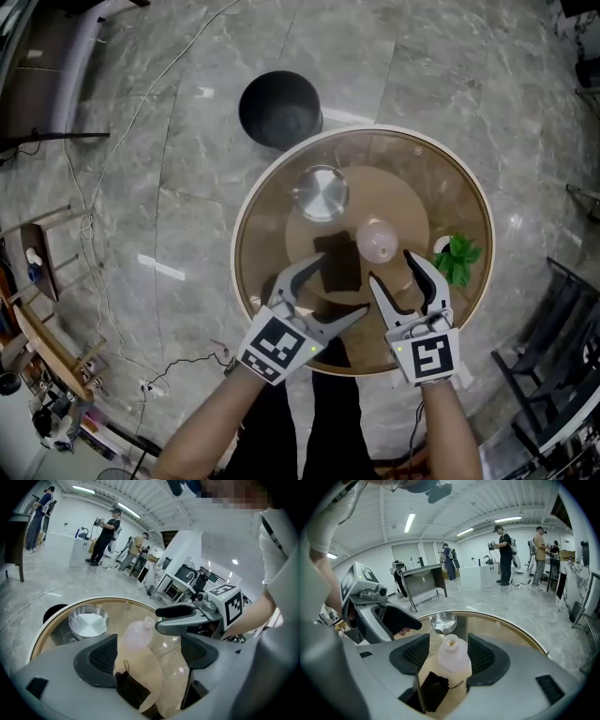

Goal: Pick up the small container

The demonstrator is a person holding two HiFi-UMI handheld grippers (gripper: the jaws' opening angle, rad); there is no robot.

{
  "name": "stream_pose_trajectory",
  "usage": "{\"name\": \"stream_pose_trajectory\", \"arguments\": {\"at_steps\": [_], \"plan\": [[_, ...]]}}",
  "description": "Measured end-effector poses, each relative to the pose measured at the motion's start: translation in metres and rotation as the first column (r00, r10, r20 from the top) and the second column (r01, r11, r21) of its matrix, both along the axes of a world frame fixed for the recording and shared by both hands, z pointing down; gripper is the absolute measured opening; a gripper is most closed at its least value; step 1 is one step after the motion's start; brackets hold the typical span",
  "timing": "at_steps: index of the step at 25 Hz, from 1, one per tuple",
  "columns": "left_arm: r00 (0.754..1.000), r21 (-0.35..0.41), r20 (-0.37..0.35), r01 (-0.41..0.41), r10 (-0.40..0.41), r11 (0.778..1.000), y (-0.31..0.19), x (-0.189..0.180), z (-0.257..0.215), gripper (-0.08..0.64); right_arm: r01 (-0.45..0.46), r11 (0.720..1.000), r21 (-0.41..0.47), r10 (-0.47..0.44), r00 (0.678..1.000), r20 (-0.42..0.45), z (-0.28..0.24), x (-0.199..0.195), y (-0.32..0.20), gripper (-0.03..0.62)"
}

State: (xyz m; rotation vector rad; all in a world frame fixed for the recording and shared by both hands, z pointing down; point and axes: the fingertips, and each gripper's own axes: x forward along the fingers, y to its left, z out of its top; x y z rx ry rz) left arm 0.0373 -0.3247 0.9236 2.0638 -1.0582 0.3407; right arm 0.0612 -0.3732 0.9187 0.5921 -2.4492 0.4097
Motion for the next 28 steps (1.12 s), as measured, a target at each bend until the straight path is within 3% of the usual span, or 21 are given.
{"name": "stream_pose_trajectory", "arguments": {"at_steps": [7,14,19,24,26,28], "plan": [[0.999,-0.053,-0.051,0.014,-0.016,0.999,0.003,-0.001,0.020,0.426,0.059,0.997,0.058,-0.057,0.998,-0.034,0.027,-0.015,-0.009,0.245],[0.994,-0.058,-0.108,0.011,-0.018,0.998,0.001,0.003,0.028,0.420,0.101,0.985,0.143,-0.096,0.995,-0.040,0.036,-0.018,-0.008,0.202],[0.979,-0.101,-0.190,0.051,-0.070,0.994,0.000,0.002,0.035,0.420,0.020,0.991,0.135,-0.022,1.000,0.013,0.034,-0.017,-0.008,0.153],[0.938,-0.158,-0.315,0.096,-0.143,0.983,0.000,-0.003,0.032,0.420,0.036,0.992,0.121,-0.038,0.999,0.017,0.033,-0.018,-0.008,0.152],[0.907,-0.194,-0.380,0.112,-0.180,0.975,0.000,-0.005,0.032,0.420,0.056,0.991,0.120,-0.058,0.998,0.014,0.033,-0.017,-0.007,0.150],[0.861,-0.244,-0.453,0.129,-0.231,0.961,0.000,-0.007,0.033,0.423,0.072,0.990,0.118,-0.074,0.997,0.009,0.032,-0.017,-0.006,0.150]]}}
